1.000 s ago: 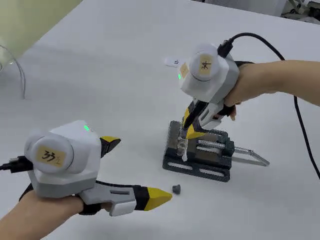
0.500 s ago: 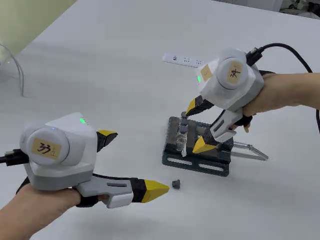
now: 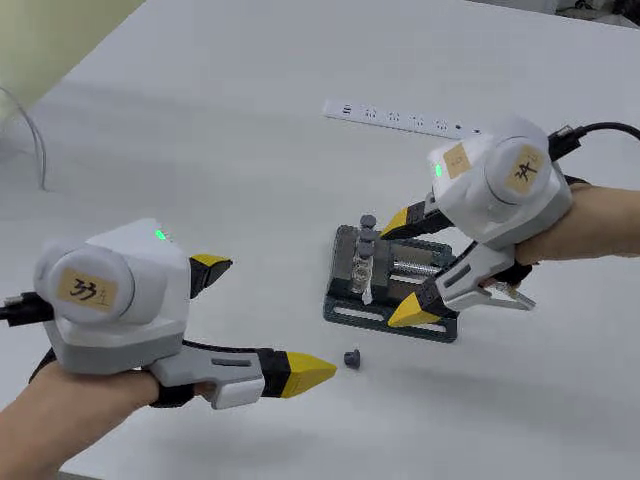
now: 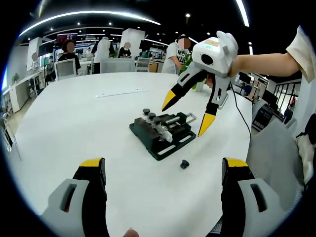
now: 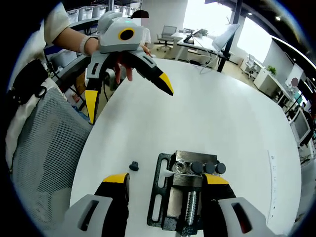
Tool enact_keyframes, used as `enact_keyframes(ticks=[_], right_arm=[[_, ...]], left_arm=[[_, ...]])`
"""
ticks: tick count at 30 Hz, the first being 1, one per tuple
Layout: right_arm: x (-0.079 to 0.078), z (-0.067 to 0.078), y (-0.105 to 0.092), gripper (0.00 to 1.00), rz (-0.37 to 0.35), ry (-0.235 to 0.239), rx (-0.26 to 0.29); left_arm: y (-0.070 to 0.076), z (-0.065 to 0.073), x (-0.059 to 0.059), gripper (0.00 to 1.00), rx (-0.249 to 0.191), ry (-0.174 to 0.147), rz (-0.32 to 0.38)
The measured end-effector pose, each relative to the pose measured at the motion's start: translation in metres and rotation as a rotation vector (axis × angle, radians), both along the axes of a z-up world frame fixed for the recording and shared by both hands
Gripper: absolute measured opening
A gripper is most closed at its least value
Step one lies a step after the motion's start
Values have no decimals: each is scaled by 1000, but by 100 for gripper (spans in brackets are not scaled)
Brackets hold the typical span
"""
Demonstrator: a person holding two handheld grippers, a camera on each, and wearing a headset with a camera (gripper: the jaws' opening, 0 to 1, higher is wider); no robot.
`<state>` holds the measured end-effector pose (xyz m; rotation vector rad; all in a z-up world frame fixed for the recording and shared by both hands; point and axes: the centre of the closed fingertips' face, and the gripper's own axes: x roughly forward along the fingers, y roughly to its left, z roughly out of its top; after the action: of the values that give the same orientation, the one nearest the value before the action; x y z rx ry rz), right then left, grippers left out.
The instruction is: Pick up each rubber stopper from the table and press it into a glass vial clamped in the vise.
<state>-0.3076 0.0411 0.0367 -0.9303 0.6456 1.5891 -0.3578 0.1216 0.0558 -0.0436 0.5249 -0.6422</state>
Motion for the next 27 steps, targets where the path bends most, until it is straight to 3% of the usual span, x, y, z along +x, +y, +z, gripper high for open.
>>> enact_keyframes(ticks=[6, 15, 27], right_arm=[[-9, 1, 0, 54, -14, 10, 29], [-19, -9, -1, 51, -34, 27, 44], [-11, -10, 11, 49, -50, 26, 61]], left_arm=[[-2, 0, -1, 97, 1, 1, -5], [-1, -1, -1, 97, 3, 2, -11], [4, -5, -3, 97, 1, 9, -11]])
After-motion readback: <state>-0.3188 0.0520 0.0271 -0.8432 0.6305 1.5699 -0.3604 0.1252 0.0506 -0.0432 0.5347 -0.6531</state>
